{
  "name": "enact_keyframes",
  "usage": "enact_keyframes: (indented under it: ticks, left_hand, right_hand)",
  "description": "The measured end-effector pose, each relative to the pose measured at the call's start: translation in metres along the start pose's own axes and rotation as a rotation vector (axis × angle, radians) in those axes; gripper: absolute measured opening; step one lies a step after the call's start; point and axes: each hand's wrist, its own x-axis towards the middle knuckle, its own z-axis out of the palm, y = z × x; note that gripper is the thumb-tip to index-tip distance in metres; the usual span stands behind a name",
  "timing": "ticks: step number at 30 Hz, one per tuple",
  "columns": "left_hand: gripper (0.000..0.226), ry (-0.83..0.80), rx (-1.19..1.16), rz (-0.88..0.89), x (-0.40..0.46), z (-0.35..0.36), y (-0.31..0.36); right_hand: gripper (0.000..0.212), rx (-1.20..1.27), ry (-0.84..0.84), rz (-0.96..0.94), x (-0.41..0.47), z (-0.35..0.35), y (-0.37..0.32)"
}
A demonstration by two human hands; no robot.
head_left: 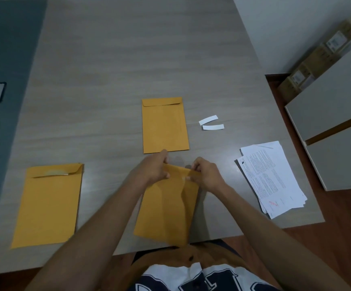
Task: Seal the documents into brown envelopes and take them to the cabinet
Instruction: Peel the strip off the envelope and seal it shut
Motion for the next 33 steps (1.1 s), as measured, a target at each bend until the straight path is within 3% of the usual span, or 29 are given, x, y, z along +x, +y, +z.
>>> enact_keyframes:
  ticks: [4, 9, 17, 26, 33]
  left_hand:
    - [0.021, 0.135, -0.389, -0.067, 0.012, -0.04, -0.02]
    - [0.021, 0.36, -0.525, -0.238, 0.054, -0.077, -0.031]
    - [0.022, 0.563, -0.475, -0.258, 0.141, -0.117, -0.043]
    - [0.025, 0.538, -0.347, -0.286, 0.194, -0.109, -0.059]
    - [0.04, 0.541, -0.068, 0.024, 0.175, -0.089, -0.058]
  right_hand:
    - [0.024, 0.132, 0.15, -0.05, 0.032, -0.026, -0.028]
    - [0.023, 0.123, 0.223, -0.141, 0.095, -0.048, -0.067]
    - [0.023, 0.055, 0.276, -0.135, 0.202, -0.055, -0.104]
    - [0.023, -0.064, 0.256, -0.168, 0.253, -0.048, -0.1]
    - [0.02, -0.284, 0.355, -0.416, 0.239, -0.032, -0.08]
